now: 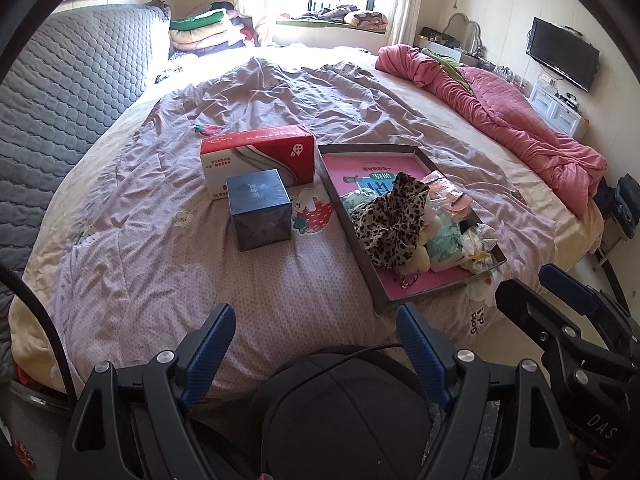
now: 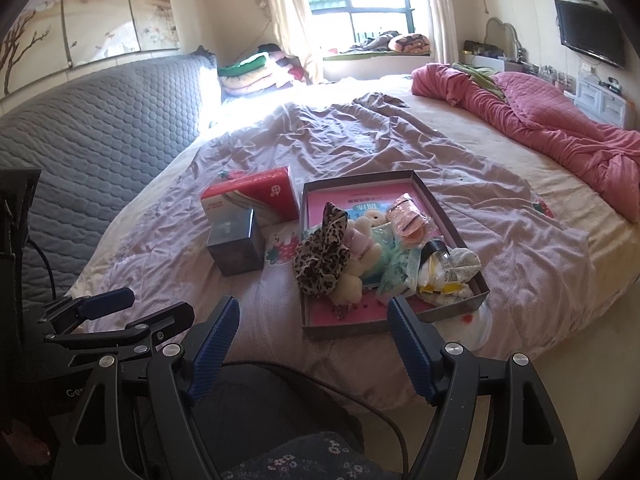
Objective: Organize soft objects
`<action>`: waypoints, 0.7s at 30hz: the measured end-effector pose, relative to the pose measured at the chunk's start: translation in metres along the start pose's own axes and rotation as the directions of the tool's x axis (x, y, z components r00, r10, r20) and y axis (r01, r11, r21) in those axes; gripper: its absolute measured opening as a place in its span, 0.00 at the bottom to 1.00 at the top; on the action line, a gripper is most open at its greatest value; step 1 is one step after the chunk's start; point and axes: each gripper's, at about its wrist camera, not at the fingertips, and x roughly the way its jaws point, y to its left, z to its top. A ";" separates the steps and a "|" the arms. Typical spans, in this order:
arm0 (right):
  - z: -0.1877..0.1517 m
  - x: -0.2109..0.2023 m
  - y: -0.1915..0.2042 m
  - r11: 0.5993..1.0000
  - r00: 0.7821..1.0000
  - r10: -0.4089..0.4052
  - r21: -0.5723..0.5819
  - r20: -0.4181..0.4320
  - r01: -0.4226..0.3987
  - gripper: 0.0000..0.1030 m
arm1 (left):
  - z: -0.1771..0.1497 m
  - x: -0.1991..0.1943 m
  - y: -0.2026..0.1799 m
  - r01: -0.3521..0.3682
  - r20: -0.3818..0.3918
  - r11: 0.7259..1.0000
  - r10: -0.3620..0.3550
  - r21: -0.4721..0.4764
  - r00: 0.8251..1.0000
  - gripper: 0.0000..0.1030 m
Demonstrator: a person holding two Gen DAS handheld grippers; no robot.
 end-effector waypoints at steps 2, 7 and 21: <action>0.000 0.000 0.000 1.000 1.000 -0.001 0.004 -0.001 0.001 0.75 | 0.000 0.000 0.000 -0.001 -0.001 1.000 0.001 0.001 1.000 0.79; -0.001 0.002 0.000 1.000 1.000 0.000 0.010 -0.007 0.000 0.75 | -0.001 -0.001 0.001 -0.004 0.003 1.000 0.004 -0.001 1.000 0.80; -0.001 0.003 -0.003 1.000 1.000 0.001 0.020 -0.013 -0.001 0.75 | -0.004 0.007 0.000 -0.017 -0.014 1.000 0.017 0.006 1.000 0.80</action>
